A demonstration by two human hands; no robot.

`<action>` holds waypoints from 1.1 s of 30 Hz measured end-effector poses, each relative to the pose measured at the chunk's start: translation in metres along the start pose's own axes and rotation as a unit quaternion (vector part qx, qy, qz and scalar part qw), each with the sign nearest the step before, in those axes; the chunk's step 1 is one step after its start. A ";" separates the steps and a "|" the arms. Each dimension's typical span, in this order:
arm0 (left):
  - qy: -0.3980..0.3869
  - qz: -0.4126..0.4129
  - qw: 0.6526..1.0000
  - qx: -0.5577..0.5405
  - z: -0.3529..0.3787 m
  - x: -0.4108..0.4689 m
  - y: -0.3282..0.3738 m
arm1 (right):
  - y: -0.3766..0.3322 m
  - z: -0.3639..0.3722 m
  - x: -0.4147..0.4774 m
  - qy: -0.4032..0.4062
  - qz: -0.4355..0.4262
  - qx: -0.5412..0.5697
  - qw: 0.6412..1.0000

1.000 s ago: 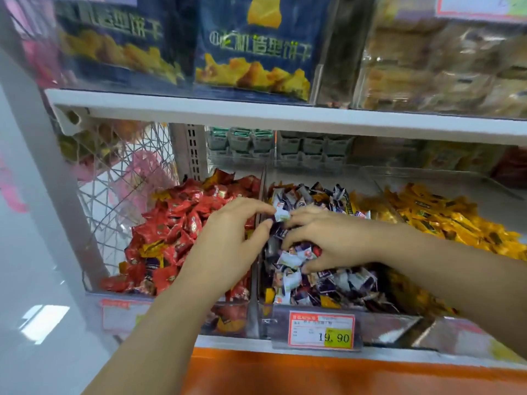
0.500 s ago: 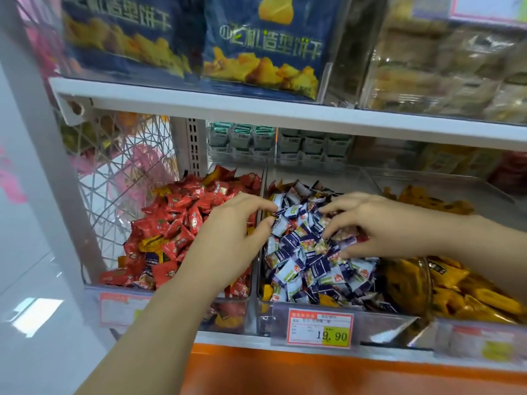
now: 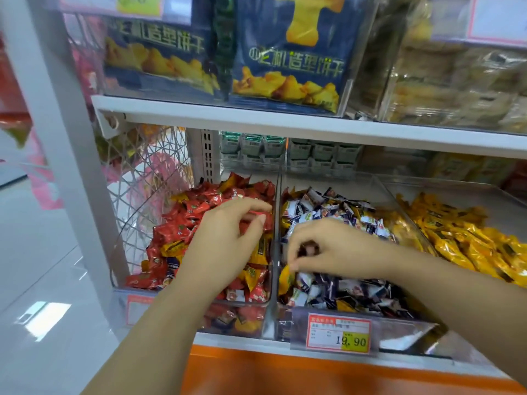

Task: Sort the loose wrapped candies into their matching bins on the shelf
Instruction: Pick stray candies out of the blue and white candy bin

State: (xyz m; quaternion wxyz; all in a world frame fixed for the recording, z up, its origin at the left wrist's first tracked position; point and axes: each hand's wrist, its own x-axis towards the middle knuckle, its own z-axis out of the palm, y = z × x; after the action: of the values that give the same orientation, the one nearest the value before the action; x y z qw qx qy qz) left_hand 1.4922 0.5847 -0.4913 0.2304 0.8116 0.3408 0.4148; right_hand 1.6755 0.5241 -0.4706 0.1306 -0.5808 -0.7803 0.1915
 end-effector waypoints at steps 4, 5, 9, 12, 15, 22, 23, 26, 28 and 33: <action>0.023 -0.003 1.000 -0.010 -0.010 -0.001 -0.004 | -0.001 -0.016 -0.024 0.185 0.061 0.224 0.955; 0.025 -0.001 1.000 -0.009 -0.010 -0.001 -0.004 | 0.001 -0.016 -0.029 0.228 0.065 0.289 0.927; 0.021 0.007 1.000 -0.012 -0.003 0.000 0.001 | 0.011 -0.012 -0.052 0.381 0.069 0.390 0.835; 0.010 0.019 1.000 -0.008 0.010 0.002 0.010 | 0.023 -0.014 -0.074 0.467 0.094 0.294 0.829; -0.001 0.033 0.999 0.012 0.022 0.004 0.018 | 0.043 -0.024 -0.099 0.498 0.148 0.152 0.841; -0.011 0.036 0.999 0.022 0.029 0.003 0.020 | 0.040 -0.034 -0.117 0.350 0.220 -0.071 0.908; -0.014 0.036 0.999 0.026 0.028 0.003 0.019 | 0.029 -0.032 -0.113 0.315 0.193 -0.062 0.927; -0.023 0.043 0.998 0.039 0.025 0.001 0.017 | -0.001 -0.024 -0.095 0.127 0.139 0.010 0.982; -0.025 0.049 0.997 0.048 0.022 -0.001 0.016 | -0.010 -0.020 -0.083 -0.010 0.143 0.048 0.988; -0.034 0.061 0.996 0.059 0.016 -0.002 0.013 | -0.002 -0.010 -0.062 -0.115 0.127 0.002 0.985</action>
State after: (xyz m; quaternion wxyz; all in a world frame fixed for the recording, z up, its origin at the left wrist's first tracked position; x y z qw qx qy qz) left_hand 1.5091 0.5734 -0.4930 0.1676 0.8570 0.3063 0.3790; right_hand 1.6963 0.4656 -0.4597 0.0154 -0.6494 -0.7094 0.2732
